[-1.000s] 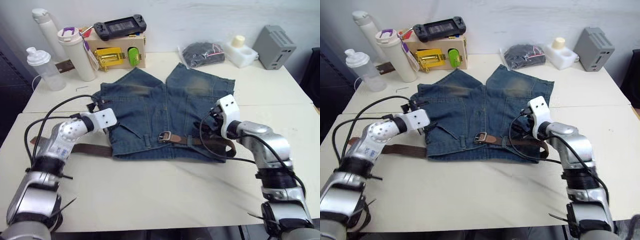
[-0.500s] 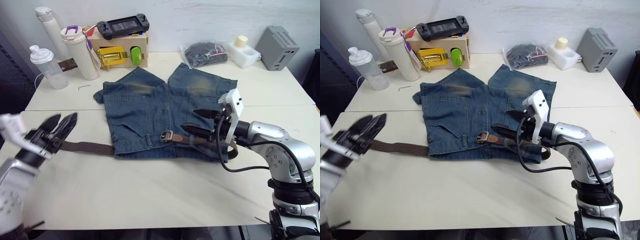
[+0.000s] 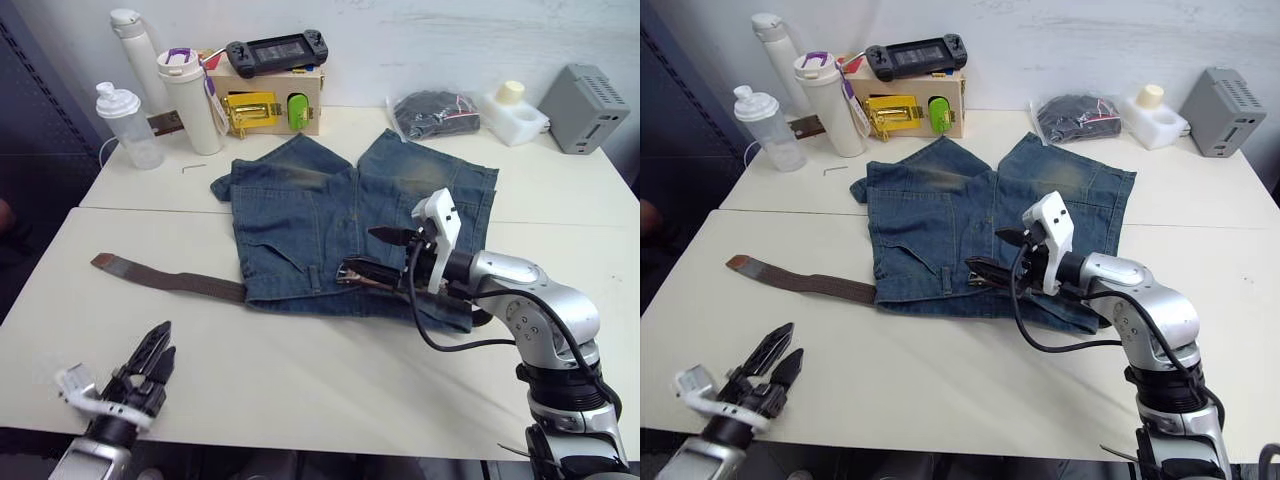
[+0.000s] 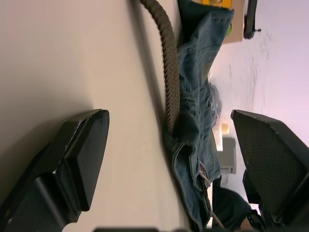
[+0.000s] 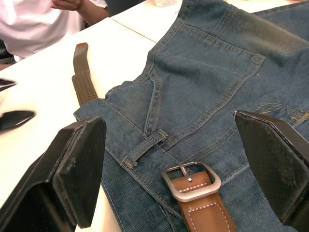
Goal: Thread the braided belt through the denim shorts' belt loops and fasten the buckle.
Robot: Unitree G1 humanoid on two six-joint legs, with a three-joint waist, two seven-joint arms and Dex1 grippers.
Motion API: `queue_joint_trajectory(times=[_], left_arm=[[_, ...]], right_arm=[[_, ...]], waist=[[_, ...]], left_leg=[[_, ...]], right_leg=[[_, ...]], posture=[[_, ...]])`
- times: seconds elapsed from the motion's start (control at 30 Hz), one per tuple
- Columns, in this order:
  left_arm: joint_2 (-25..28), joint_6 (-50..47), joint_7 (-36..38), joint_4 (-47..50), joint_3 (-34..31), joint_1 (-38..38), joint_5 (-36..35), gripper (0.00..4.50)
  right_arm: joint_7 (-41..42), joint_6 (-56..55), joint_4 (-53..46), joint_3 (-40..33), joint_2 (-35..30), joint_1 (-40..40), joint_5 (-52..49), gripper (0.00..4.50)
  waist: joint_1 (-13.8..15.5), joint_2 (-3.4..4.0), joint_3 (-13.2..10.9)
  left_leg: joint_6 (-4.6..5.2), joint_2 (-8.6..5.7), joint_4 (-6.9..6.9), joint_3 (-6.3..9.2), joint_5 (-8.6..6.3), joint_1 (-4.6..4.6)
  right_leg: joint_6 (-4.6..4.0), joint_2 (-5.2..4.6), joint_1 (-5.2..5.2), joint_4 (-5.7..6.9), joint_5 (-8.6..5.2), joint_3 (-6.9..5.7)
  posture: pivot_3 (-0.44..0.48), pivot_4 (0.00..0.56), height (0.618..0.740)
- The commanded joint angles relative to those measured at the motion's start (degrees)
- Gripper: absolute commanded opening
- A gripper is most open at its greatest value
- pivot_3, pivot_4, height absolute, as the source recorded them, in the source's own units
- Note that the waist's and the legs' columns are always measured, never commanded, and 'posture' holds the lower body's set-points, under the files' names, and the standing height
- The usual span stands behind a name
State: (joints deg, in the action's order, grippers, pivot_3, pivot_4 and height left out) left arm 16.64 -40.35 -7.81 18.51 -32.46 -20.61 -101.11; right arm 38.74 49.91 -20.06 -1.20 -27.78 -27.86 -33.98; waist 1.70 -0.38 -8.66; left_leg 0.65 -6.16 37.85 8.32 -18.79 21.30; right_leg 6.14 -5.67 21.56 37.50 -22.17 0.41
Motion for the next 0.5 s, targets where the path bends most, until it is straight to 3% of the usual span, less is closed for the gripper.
queue_joint_trajectory(times=[0.03,0.23,0.5], left_arm=[[2.78,2.1,-5.3,-7.15,-0.62,5.65,-1.57,4.44],[5.76,3.8,-11.81,-16.74,-1.95,15.48,-1.4,4.44],[4.22,3.33,-15.7,-18.2,-0.69,20.49,-1.83,4.44]], right_arm=[[-0.95,-1.46,-1.8,-1.33,-0.18,0.41,-0.37,4.5],[-2.42,-2.0,-2.26,-1.72,-0.07,0.69,-0.63,4.5],[-4.2,-2.21,-3.21,-3.0,0.33,0.14,-1.81,4.5]], waist=[[-0.32,0.01,0.02],[-0.52,0.07,0.05],[-0.36,0.14,0.09]], left_leg=[[-0.01,0.01,-0.03,-0.01,0.0,-0.06],[-0.04,0.04,-0.16,-0.03,0.0,-0.16],[-0.07,0.04,-0.15,-0.02,0.01,-0.18]], right_leg=[[0.0,0.01,-0.01,0.05,0.0,0.01],[0.0,0.01,0.09,0.23,0.0,0.01],[0.0,0.01,0.08,0.24,0.0,0.02]], posture=[[0.0,0.15,0.733],[0.0,0.15,0.733],[0.0,0.15,0.733]])
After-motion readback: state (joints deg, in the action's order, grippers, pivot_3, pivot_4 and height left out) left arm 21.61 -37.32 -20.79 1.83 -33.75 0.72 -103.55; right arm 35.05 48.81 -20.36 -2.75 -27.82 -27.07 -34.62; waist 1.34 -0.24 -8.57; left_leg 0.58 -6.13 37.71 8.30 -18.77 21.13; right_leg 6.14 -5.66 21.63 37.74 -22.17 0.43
